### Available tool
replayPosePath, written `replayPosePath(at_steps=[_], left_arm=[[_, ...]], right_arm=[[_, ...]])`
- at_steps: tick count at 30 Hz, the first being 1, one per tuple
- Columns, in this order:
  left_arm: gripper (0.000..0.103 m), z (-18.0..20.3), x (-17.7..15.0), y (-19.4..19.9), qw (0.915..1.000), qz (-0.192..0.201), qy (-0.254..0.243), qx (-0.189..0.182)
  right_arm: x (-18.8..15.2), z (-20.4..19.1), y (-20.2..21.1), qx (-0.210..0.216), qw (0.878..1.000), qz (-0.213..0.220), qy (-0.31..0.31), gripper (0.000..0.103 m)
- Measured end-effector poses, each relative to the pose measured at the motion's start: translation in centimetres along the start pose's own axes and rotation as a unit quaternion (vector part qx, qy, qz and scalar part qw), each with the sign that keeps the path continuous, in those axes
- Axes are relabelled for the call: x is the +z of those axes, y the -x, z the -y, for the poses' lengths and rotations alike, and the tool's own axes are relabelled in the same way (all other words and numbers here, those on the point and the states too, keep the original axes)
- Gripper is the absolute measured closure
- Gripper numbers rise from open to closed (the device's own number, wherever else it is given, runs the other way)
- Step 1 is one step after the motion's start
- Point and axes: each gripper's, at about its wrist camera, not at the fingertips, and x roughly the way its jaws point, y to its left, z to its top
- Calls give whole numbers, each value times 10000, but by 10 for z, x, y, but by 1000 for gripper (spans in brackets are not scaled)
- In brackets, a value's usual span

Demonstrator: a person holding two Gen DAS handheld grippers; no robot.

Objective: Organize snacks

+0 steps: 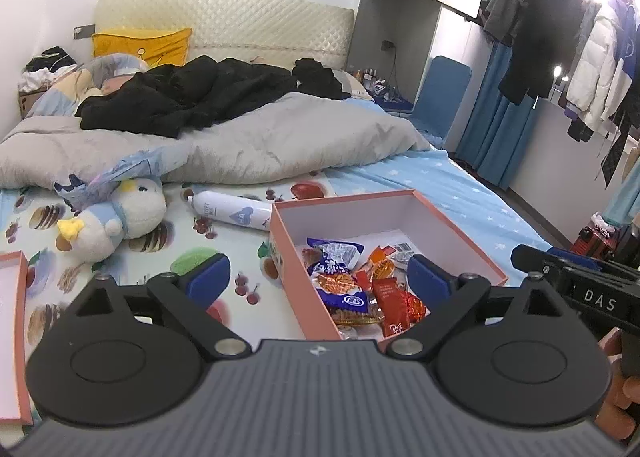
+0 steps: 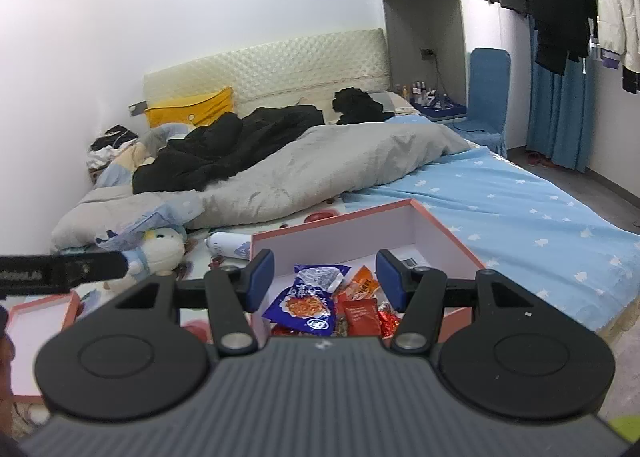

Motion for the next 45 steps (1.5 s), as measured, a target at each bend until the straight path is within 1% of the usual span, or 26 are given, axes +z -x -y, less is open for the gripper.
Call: replayPosePath(at_steps=[9, 18, 23, 37, 38, 39, 40, 41, 42, 45], left_arm=[[3, 0, -1, -2, 10000, 9, 8, 18], [1, 0, 8, -8, 9999, -16, -87, 91], [1, -3, 15, -11, 9999, -8, 47, 152], [0, -4, 18, -14, 9994, -75, 128, 319], [0, -6, 19, -14, 9993, -87, 157, 314], [0, -7, 20, -15, 9992, -97, 196, 332], [0, -7, 20, -15, 9991, -102, 202, 355], [0, -6, 20, -16, 9991, -97, 172, 368], [0, -6, 20, -16, 9991, -93, 137, 380], [0, -5, 19, -15, 9991, -87, 143, 386]], right_arm=[[-12, 1, -4, -87, 9999, -105, 51, 44], [-7, 5, -1, -145, 9999, 6, 46, 44], [-6, 8, 0, -155, 9999, -7, 16, 43], [-4, 6, -2, -175, 9998, -51, -28, 42], [-4, 6, -2, -189, 9998, -42, -23, 38], [-3, 7, -4, -219, 9998, -28, -17, 32], [-3, 7, -4, -238, 9997, 10, -28, 15], [-4, 8, -3, -220, 9997, 60, -58, 5], [-4, 9, -3, -211, 9997, 66, -90, 0], [-4, 12, -6, -213, 9997, -32, -133, 0]])
